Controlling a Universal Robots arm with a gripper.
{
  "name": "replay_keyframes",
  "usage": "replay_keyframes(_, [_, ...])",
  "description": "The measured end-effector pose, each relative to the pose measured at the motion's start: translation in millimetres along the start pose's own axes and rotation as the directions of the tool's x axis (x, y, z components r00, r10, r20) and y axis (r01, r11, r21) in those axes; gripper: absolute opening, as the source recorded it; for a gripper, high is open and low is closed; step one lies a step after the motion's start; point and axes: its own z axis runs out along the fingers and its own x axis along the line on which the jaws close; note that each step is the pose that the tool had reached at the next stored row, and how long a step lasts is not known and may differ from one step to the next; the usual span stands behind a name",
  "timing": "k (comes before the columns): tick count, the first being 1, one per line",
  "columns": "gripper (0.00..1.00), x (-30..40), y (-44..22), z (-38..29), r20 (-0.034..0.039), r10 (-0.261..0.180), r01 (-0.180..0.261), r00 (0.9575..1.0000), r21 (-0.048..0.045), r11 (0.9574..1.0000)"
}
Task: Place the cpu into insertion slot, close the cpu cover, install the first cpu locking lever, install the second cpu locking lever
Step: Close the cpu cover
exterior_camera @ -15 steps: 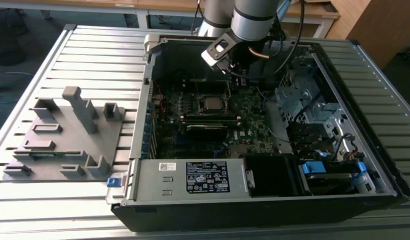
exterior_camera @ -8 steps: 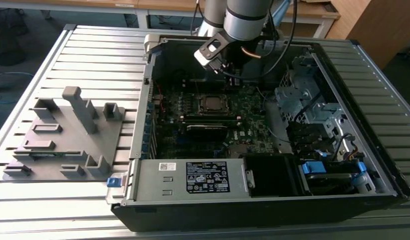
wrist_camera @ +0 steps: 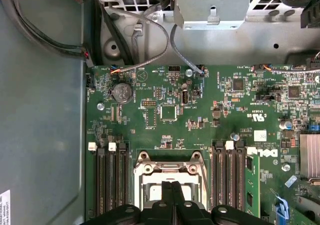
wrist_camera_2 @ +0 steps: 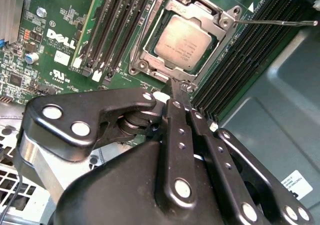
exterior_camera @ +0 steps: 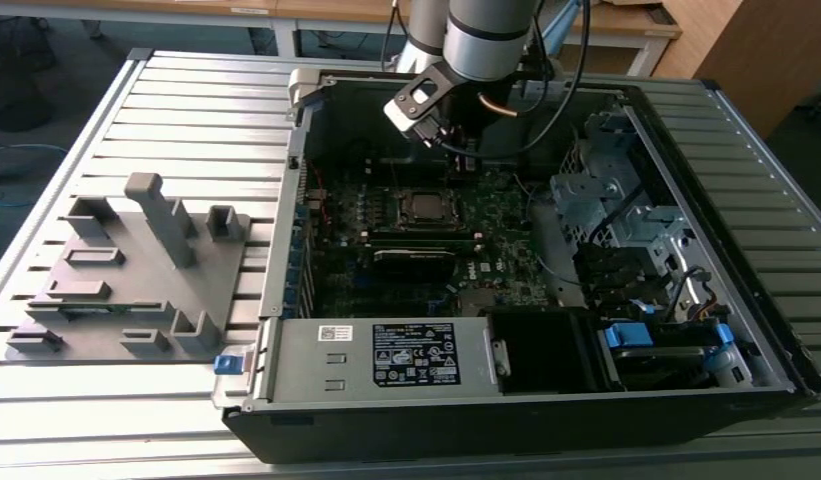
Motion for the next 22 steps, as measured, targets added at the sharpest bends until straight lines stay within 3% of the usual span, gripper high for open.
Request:
replay_keyframes(2, [0.10, 0.0, 0.0, 0.0, 0.0000, 0.000, 0.000, 1.0000, 0.0002, 1.0000])
replay_keyframes(5, [0.10, 0.0, -0.1, 0.1, 0.0002, 0.000, 0.000, 1.0000, 0.0081, 1.0000])
replay_keyframes(16, [0.10, 0.0, -0.1, 0.1, 0.0003, 0.000, 0.000, 1.0000, 0.0110, 0.9999])
replay_keyframes(18, [0.10, 0.0, -0.4, 0.1, 0.0004, 0.001, -0.001, 1.0000, 0.0192, 0.9998])
replay_keyframes(22, [0.10, 0.0, -0.8, 0.2, 0.0004, 0.001, -0.001, 1.0000, 0.0192, 0.9998])
